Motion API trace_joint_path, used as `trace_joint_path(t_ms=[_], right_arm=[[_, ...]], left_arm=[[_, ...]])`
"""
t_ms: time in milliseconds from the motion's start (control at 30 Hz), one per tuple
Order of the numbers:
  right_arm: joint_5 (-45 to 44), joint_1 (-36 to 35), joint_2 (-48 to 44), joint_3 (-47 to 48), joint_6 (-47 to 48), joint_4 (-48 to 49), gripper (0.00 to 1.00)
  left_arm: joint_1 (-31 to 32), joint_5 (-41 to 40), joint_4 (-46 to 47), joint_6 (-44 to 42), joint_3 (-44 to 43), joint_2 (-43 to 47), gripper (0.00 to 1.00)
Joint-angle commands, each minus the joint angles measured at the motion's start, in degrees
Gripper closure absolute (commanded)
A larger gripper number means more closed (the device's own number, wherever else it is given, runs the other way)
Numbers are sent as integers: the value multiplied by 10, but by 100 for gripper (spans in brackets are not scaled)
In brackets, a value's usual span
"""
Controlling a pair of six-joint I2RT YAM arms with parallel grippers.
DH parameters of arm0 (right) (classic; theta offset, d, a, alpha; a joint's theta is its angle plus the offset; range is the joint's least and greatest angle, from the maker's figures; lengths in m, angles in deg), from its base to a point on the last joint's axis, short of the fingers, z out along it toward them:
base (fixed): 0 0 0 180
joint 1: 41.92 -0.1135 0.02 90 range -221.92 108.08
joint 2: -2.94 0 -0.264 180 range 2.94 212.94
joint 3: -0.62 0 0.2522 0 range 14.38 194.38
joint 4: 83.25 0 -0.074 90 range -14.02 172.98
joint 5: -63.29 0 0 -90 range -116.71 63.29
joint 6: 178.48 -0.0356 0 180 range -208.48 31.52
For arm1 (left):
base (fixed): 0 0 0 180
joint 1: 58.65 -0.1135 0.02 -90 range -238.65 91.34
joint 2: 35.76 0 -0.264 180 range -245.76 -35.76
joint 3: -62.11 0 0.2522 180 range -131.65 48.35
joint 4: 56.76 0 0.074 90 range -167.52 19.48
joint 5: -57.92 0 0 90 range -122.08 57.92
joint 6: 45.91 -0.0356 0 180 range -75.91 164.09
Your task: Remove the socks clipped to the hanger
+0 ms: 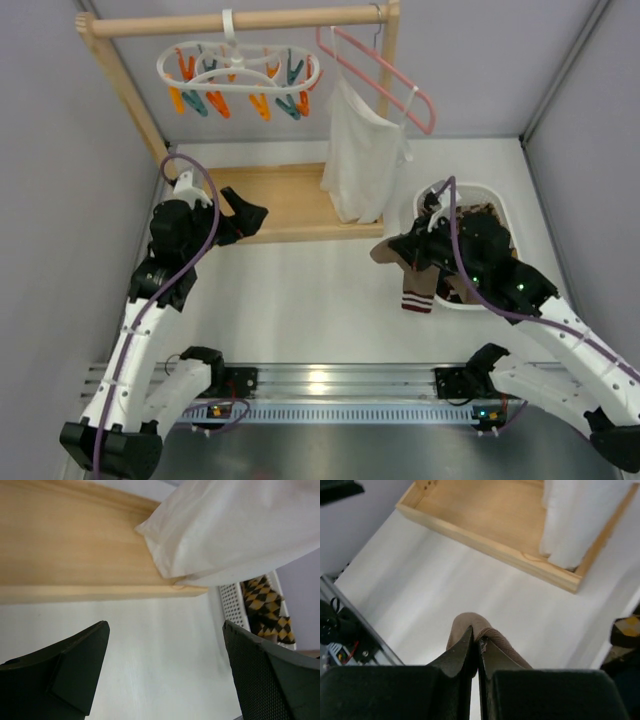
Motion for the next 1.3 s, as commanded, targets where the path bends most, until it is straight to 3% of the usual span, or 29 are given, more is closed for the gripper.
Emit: trace_joint_path(t_ms=[0,133,300,500,733,867,1067,1267], right_arm=[[-175,6,-63,41,-15,-79,97],[-249,6,-101,67,-16,-121,98],[-340,7,-103,117,-15,-171,98],[-345,9,-102,122,-15,-169,100],[-353,28,-72,99,-10,-150,100],[-230,112,-56,41,-15,-82,100],[-117,202,-40,21,-26,-31,100],[-112,261,-20,26,-29,-34,100]], left_arm=[[-2,-26,-102,-47,15,52,2],[-2,-46,-169,-94,-1,67,2],[-2,-67,-175,-126,27,90,2],[0,-111,-176,-113,35,106,2],[0,-100,-175,-105,42,124,2],[1,-97,-174,-104,42,122,2],[1,-97,-173,-104,44,126,2],[2,-97,-173,-103,45,132,2]])
